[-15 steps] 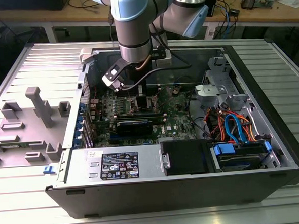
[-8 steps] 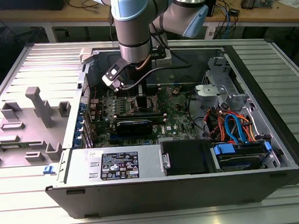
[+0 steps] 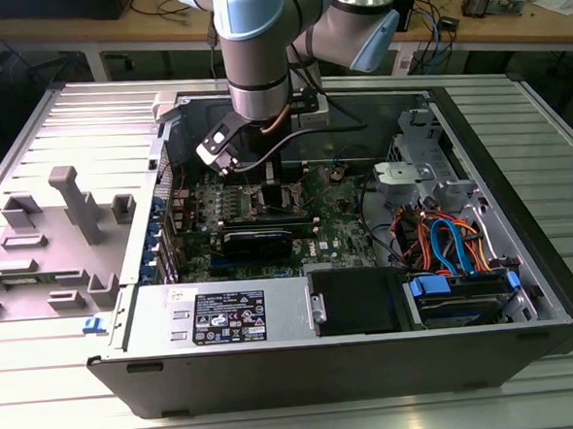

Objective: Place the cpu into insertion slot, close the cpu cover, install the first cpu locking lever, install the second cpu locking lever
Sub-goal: 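Place the cpu into insertion slot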

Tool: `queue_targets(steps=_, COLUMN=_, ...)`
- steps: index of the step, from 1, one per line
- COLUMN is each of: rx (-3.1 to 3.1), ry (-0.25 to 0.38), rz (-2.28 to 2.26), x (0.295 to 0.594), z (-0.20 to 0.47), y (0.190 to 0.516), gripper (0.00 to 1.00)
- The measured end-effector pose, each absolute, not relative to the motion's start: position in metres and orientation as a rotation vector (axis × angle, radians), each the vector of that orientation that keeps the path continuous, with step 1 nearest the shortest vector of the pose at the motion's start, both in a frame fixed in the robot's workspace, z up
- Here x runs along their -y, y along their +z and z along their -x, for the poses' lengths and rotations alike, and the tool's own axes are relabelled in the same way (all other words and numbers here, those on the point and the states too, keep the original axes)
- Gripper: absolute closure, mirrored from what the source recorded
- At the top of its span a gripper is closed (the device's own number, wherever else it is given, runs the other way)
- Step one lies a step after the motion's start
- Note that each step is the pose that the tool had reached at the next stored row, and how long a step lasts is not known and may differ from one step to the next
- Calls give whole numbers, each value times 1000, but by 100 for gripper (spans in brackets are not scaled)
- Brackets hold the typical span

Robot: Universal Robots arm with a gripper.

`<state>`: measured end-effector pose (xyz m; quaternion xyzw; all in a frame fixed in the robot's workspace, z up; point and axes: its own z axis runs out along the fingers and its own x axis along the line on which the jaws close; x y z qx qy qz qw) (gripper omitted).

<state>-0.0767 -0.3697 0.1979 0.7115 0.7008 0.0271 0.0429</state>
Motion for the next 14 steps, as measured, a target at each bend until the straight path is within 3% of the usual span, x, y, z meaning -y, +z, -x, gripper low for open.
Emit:
queue_targets(steps=11, rx=-2144, ry=85, rz=-2177, x=369, z=77, y=196, gripper=46)
queue_targets(steps=14, rx=-2144, ry=84, rz=-2176, x=370, z=77, y=196, gripper=39)
